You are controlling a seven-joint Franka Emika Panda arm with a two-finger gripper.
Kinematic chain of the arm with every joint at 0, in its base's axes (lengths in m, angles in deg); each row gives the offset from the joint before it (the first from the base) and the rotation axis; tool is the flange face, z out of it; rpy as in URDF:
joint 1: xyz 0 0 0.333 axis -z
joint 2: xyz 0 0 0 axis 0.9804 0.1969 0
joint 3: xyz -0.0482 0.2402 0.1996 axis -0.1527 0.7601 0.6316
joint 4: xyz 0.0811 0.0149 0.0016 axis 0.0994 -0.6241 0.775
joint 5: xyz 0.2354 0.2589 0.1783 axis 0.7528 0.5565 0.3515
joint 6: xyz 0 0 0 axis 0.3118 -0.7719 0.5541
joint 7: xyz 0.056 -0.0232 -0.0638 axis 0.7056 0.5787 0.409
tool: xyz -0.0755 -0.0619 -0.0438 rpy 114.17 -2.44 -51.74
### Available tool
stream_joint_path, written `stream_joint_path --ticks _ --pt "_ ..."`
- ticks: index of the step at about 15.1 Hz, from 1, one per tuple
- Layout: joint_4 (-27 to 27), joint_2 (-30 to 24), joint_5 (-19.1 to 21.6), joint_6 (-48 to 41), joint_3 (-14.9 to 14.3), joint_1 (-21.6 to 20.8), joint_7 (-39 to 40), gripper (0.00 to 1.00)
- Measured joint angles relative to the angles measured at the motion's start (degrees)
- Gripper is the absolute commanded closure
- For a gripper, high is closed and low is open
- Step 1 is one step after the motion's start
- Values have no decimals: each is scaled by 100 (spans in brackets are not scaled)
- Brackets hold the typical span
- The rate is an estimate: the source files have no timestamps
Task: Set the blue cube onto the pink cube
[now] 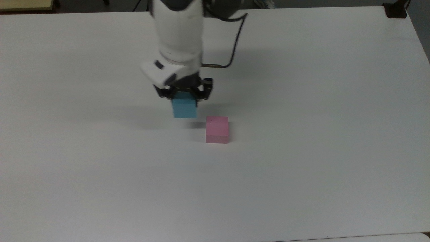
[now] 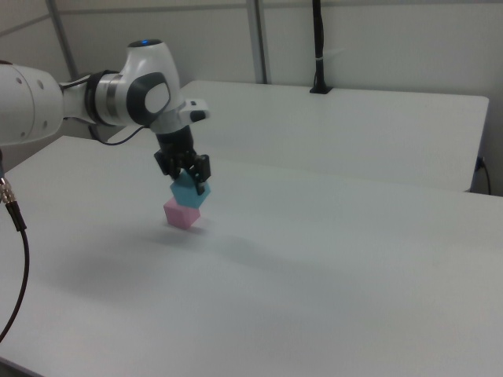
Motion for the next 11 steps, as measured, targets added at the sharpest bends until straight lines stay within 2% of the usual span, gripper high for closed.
stream_joint_path --ticks 4,11 --pt "270 483 32 286 4 -379 -28 58" --pt "411 673 288 600 0 -386 -274 58"
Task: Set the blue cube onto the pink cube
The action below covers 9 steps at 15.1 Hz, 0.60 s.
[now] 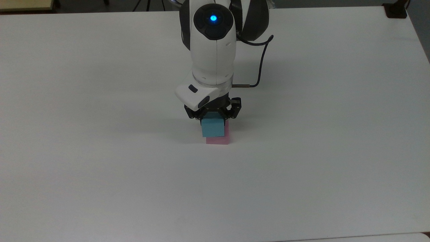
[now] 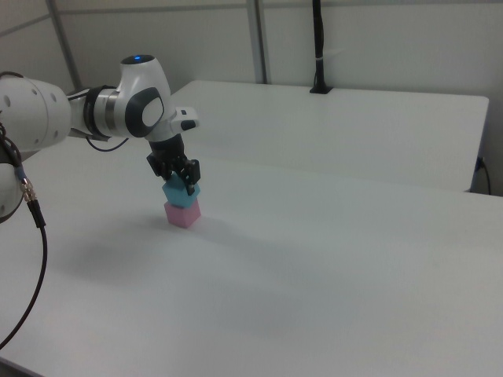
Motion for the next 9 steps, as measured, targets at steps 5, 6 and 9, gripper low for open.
stream_joint_path --ticks 5,6,9 --pt "35 -1 337 -24 0 0 -260 46" --pt "35 -1 337 -25 0 0 -360 32" --pt "35 -1 337 -35 0 -1 -466 0"
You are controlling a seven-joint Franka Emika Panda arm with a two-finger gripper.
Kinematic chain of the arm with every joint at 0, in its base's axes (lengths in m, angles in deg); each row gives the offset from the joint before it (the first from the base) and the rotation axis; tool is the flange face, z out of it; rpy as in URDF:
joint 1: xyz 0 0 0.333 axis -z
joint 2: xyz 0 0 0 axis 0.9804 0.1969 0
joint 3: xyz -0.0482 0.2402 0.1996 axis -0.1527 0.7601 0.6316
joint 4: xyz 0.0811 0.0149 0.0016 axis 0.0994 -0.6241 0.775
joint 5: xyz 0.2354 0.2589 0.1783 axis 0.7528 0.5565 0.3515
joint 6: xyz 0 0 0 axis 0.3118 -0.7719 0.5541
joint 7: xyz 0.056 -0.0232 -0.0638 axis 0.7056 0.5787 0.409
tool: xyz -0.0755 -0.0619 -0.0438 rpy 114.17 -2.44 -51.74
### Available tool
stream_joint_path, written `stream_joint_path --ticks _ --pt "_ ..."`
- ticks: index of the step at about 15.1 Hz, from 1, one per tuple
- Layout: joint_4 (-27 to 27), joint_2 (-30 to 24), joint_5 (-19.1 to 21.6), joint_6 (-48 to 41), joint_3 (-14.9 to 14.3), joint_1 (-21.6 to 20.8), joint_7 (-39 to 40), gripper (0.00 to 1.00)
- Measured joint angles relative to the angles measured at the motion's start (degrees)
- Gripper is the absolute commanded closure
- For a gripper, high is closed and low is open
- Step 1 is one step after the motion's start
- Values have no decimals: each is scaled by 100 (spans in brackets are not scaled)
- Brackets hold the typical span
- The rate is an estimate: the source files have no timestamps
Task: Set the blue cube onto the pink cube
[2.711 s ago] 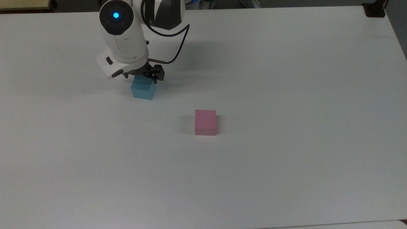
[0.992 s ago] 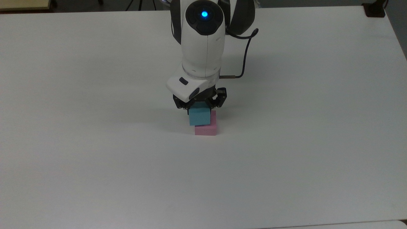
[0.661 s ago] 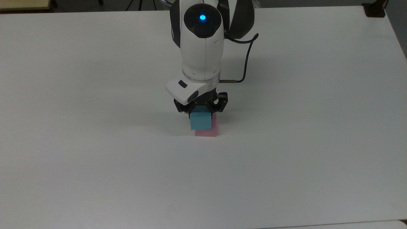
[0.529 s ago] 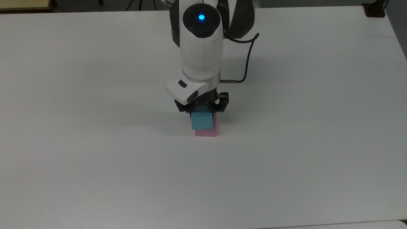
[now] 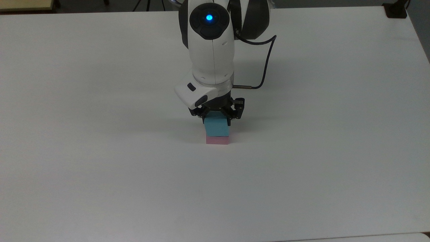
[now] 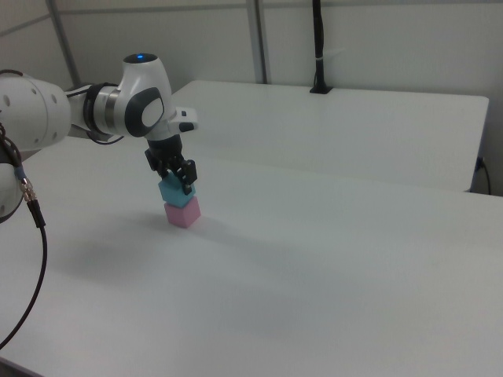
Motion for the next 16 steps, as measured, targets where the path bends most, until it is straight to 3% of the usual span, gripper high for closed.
stream_joint_path --ticks 7,16 --pt "90 -154 -30 -739 0 -18 -11 0" --pt "-86 -1642 -249 -2205 -246 102 -34 0"
